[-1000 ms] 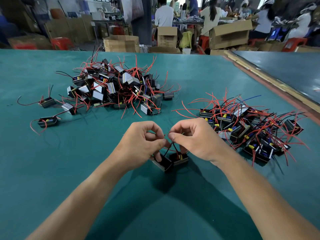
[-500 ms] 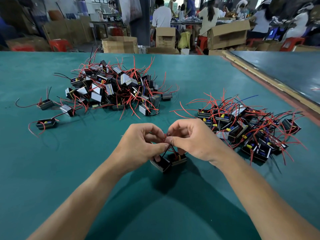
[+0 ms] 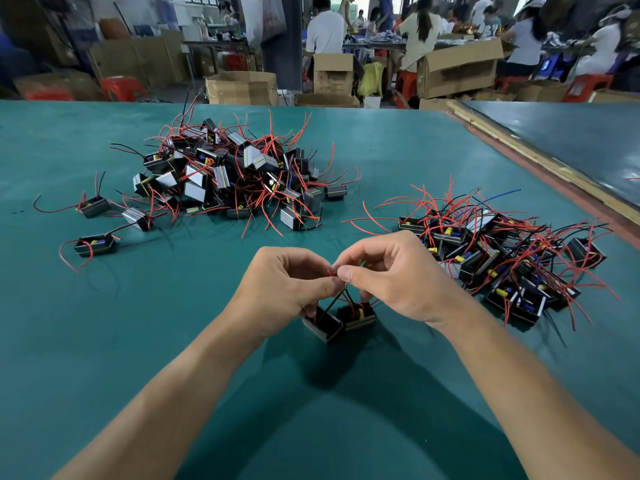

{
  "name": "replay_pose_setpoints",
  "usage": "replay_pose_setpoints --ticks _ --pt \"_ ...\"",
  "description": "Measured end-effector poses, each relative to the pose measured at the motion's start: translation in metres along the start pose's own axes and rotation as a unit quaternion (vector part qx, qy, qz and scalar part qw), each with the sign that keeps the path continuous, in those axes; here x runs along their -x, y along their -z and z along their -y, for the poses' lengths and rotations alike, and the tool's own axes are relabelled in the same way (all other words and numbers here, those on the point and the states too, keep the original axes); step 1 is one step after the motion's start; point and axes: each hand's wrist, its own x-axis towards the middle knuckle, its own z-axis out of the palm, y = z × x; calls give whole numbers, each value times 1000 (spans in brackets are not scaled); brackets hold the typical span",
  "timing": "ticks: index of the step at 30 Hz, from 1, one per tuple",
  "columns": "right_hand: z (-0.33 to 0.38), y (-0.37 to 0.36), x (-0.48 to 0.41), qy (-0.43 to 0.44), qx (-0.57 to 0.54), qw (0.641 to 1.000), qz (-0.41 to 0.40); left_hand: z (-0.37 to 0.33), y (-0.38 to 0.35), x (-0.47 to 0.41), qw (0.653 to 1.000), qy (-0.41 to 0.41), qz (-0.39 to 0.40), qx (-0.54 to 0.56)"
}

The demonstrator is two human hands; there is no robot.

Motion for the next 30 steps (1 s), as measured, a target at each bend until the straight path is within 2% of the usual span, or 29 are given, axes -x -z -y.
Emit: replay_pose_setpoints --ticks 6,11,16,23,30 --pt "3 0 1 15 -14 1000 11 -4 0 3 999 13 23 27" --pt "5 0 3 33 -21 998 47 -9 3 5 998 13 59 9" --pt "8 2 4 45 14 996 82 -12 1 7 998 22 61 -17" --pt "7 -2 4 24 32 999 31 -9 1 5 998 31 29 -52" --pt "5 -5 2 -8 24 1000 0 -5 -1 4 999 17 33 -27"
